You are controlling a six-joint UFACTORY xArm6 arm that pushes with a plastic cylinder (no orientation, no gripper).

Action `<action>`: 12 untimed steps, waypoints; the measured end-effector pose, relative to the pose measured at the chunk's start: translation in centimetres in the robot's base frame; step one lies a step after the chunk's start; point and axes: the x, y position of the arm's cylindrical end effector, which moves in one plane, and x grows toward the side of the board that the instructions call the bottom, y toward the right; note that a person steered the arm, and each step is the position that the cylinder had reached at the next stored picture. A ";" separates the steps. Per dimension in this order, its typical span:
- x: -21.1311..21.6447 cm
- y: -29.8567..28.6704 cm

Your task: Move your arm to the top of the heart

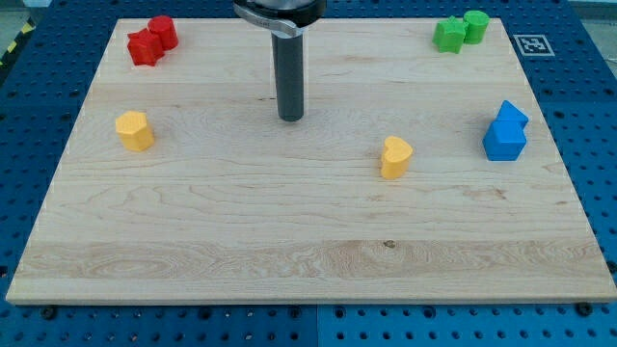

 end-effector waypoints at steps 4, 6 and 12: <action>-0.3 2.0; -0.4 3.4; -0.9 8.4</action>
